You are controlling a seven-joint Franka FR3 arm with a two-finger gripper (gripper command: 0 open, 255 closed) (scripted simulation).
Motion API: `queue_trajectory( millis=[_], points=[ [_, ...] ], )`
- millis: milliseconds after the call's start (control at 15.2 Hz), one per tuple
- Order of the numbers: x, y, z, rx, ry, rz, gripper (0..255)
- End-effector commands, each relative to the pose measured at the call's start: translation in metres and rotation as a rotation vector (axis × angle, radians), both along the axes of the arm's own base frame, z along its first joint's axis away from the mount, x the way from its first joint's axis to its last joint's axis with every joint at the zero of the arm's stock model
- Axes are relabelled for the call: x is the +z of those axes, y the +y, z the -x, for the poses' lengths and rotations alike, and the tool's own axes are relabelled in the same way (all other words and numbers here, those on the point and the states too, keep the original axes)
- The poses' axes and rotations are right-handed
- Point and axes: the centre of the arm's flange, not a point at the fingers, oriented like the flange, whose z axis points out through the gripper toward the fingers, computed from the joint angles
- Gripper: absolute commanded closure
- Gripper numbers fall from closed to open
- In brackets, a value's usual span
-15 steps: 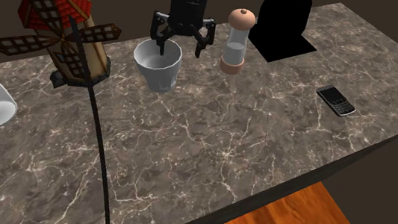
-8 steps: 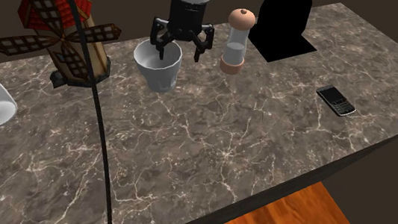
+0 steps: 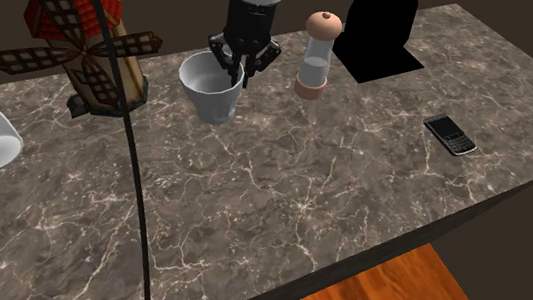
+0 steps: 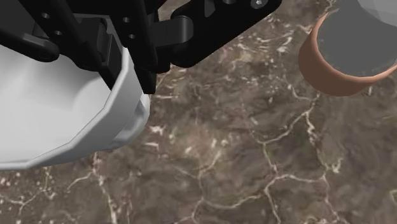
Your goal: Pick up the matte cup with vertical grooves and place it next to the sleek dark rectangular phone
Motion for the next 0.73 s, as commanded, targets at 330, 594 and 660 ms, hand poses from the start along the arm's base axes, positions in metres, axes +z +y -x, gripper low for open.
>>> queue_trajectory(
  millis=[330,594,660],
  points=[
    [0.011,0.0,0.0,0.0,0.0,0.0,255],
    [0.032,0.0,0.0,0.0,0.0,0.0,255],
    [0.037,0.0,0.0,0.0,0.0,0.0,255]
  ],
)
